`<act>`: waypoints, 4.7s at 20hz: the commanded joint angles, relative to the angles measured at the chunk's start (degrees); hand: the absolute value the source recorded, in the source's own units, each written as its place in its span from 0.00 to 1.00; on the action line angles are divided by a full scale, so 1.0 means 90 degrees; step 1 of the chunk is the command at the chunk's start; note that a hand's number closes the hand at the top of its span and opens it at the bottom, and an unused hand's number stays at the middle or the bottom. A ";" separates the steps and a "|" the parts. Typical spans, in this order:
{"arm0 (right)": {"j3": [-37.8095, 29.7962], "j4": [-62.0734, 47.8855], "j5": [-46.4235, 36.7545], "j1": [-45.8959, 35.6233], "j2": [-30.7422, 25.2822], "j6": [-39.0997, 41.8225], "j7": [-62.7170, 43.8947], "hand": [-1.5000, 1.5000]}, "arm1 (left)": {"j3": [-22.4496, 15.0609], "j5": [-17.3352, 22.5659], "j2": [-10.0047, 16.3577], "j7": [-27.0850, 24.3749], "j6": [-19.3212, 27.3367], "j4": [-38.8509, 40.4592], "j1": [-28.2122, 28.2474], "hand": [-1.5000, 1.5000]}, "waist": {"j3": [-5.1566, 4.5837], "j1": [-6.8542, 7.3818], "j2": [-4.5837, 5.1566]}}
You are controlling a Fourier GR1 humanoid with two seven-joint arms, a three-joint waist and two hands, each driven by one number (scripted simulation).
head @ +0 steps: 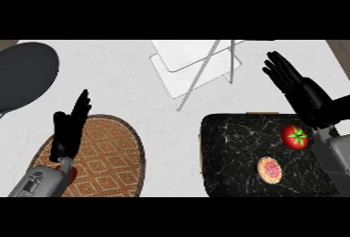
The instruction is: Pick the tomato from the tray and place it in the tiered shelf
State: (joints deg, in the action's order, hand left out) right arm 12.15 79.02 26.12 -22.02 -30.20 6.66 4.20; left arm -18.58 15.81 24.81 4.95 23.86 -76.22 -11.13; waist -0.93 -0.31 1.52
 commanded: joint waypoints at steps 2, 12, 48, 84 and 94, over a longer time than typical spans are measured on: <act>-0.0686 -0.0275 -0.0433 0.0854 -0.0677 -0.1079 -0.0301 0.00 | 0.0031 0.0082 0.0230 -0.0143 -0.0392 0.0038 0.0319 0.50 | 0.0089 -0.0258 -0.0212; -0.2597 -0.1031 -0.0496 0.2733 -0.0855 -0.4120 -0.0938 0.00 | -0.0448 0.0063 0.0134 -0.0497 -0.0912 -0.0229 0.0949 0.50 | 0.0094 -0.0409 -0.0243; 0.1541 0.2368 -0.3060 0.0744 -0.2973 -0.1661 -0.9509 0.00 | -0.0358 -0.0294 -0.0140 -0.0659 -0.1690 0.0221 0.0589 0.50 | 0.0083 0.0346 -0.0106; 0.2009 -0.0608 -0.4396 -0.0195 -0.1078 -0.0881 -0.9045 0.00 | -0.0033 -0.0656 -0.0400 -0.0534 -0.1736 -0.0065 0.0953 0.50 | 0.0099 0.0072 -0.0154; 0.1823 -0.0891 -0.5292 -0.0016 -0.0321 -0.1090 -0.8117 1.00 | 0.0379 -0.0781 -0.0431 -0.0533 -0.2043 0.0144 0.0838 0.50 | 0.0101 0.0039 -0.0164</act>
State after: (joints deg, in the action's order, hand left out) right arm 28.45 72.62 -18.37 -22.80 -37.54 -1.37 -64.47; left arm -15.95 9.47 22.41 0.69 6.10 -79.37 -3.27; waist -0.20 -0.07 -1.05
